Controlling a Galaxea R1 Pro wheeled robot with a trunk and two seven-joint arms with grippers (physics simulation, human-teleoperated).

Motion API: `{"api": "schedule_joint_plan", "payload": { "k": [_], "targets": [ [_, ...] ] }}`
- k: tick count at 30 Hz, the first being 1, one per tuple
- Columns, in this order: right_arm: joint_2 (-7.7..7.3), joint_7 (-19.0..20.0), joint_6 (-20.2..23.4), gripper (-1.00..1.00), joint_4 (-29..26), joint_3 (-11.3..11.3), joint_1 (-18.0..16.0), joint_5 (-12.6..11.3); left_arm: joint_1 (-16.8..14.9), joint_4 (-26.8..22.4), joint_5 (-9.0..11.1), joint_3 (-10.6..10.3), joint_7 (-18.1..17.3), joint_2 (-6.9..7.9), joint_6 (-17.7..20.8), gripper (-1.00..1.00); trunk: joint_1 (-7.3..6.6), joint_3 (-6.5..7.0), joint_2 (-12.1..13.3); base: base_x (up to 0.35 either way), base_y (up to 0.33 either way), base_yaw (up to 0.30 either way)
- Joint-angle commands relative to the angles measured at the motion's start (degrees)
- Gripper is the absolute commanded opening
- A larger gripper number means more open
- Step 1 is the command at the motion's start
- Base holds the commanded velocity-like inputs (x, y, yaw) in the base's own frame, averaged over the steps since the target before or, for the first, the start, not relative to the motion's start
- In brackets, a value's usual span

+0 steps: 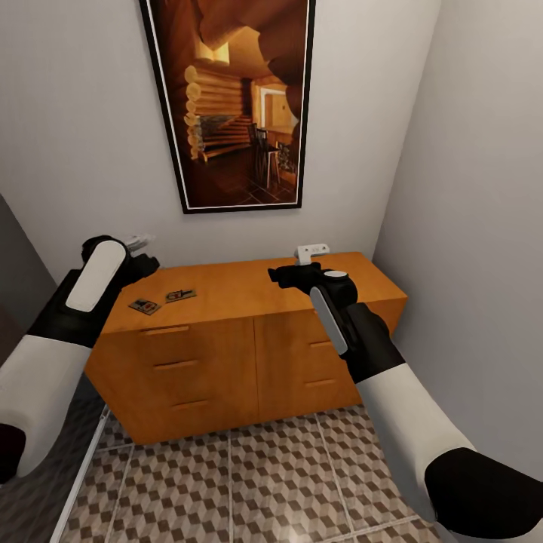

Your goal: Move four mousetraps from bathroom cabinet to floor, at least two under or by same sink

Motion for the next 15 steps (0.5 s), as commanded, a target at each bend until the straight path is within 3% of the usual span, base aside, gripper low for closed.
{"api": "schedule_joint_plan", "payload": {
  "k": [1,6,7,15],
  "targets": [
    [-0.01,-0.49,0.2,1.0,-0.05,0.08,-0.05,-0.58,-0.08,0.25,0.4,-0.14,0.46,0.05,-0.86,1.0,0.0,-0.06,-0.04,0.0,0.0,0.0],
    [0.0,-0.49,0.2,1.0,-0.05,0.08,-0.05,-0.58,-0.09,1.66,0.68,-0.15,0.38,-0.01,-6.09,1.0,0.0,-0.06,-0.04,0.0,0.0,0.0],
    [0.02,-0.49,0.2,1.0,-0.03,0.08,-0.05,-0.58,-0.09,2.34,0.75,-0.09,0.37,-0.62,-8.05,1.0,0.0,-0.06,-0.04,0.0,0.0,0.0],
    [0.0,-0.49,0.17,1.0,0.43,0.08,-0.05,-0.58,-0.1,2.81,0.7,0.85,0.37,-2.02,-11.76,1.0,0.0,-0.06,-0.04,0.0,0.0,0.0]
  ]
}}
